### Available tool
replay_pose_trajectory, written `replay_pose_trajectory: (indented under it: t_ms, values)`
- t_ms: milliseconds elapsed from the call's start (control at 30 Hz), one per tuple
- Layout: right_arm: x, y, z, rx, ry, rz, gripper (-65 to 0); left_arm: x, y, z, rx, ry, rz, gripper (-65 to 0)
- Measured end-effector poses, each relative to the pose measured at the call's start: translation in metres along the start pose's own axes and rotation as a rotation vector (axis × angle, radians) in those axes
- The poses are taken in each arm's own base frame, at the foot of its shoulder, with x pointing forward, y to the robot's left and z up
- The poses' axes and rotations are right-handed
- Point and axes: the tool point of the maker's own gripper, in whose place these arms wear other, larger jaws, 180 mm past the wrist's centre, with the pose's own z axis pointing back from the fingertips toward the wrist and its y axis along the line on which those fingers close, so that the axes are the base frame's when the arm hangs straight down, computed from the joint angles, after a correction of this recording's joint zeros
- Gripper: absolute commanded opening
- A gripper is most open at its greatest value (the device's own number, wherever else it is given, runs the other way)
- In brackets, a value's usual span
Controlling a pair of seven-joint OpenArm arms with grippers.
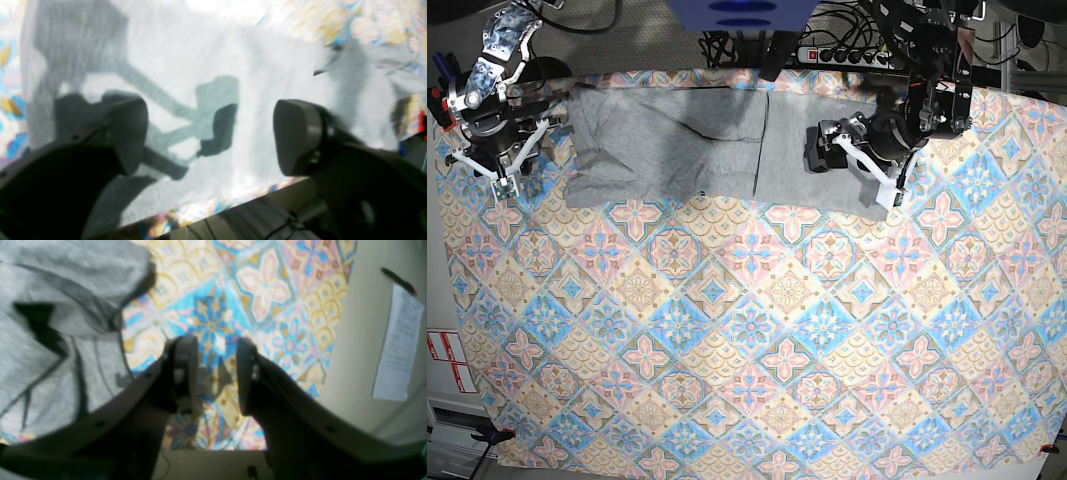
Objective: Fold the T-shirt properly
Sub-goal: 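Grasp the strip end with the left gripper and fold it toward the right gripper, then release the left gripper and grasp the other strip end with the right gripper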
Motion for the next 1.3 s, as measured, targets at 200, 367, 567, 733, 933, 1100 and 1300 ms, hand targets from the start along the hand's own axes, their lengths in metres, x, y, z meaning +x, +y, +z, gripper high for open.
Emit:
replay_pose_trajectory:
  t_ms: [200, 367, 567, 733, 933, 1100, 1300]
  values:
    - [-0.012, -0.012, 0.001, -0.029, 0.028, -0.028, -46.6, 0.011, -0.003, 0.009, -0.007, -0.036, -0.003, -38.9]
    - [-0.033, -0.014, -0.007, 0.002, 0.099, -0.021, -44.9, 0.037, 0.036, 0.038, 0.098, -0.146, 0.033, -50.8]
    - [-0.014, 0.01, -0.009, 0.2, 0.024, -0.11, -29.5, 0.042, 0.051, 0.048, 0.128, -0.158, 0.039, -49.5]
    - [-0.004, 0.025, -0.01, 0.306, -0.015, -0.159, -27.9, 0.045, 0.061, 0.053, 0.159, -0.165, 0.029, -49.5]
    - [-0.015, 0.057, -0.02, 0.444, 0.015, -0.205, -27.6, 0.044, 0.059, 0.052, 0.154, -0.158, 0.026, -49.4]
    - [-0.046, 0.068, -0.029, 0.478, 0.1, -0.269, -27.7, 0.044, 0.059, 0.052, 0.153, -0.159, 0.026, -49.4]
    - [-0.029, 0.068, -0.045, 0.489, 0.067, -0.309, -27.6, 0.035, 0.068, 0.044, 0.161, -0.13, 0.061, -49.3]
